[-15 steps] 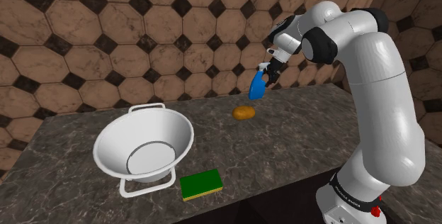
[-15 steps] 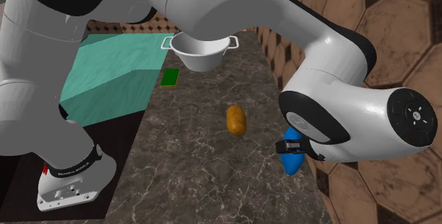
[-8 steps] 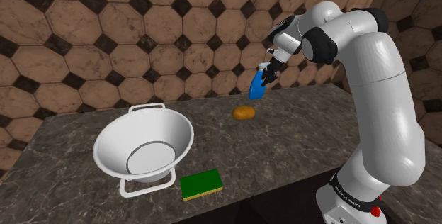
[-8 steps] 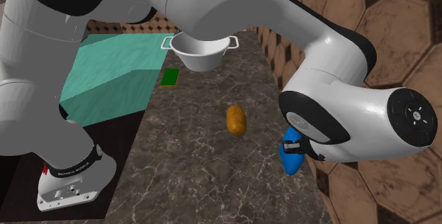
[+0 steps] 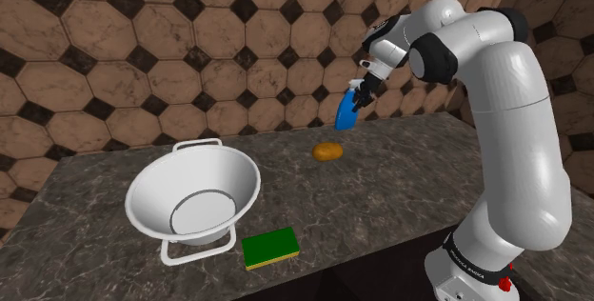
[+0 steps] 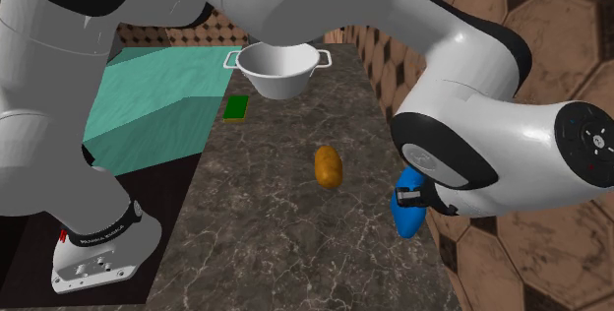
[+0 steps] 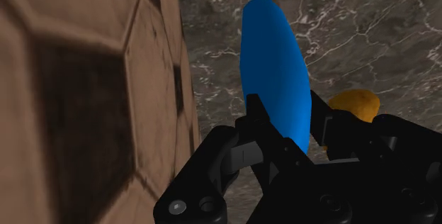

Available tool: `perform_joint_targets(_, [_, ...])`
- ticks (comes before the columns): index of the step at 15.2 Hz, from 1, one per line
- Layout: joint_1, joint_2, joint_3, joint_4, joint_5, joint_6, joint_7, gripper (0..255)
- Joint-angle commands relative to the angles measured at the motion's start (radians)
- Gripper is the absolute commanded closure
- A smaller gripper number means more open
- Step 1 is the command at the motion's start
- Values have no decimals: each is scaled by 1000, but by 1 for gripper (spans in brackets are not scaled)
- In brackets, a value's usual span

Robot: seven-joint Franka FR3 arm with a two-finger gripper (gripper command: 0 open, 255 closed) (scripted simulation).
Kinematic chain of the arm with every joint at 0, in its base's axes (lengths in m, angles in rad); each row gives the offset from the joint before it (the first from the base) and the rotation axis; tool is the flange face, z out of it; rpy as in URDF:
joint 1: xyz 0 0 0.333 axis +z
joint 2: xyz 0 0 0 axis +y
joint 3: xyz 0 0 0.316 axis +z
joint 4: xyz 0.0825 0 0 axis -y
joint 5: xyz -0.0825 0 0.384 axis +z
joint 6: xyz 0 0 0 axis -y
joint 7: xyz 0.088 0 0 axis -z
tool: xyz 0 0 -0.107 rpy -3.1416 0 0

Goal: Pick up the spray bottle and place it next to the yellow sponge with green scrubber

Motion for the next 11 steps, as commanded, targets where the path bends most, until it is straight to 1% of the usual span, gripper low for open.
perform_joint_targets(1, [4,-13,-7,6,-11,-13,11,255])
perform_joint_targets(11, [14,-71,-38,56,-60,-88,71,255])
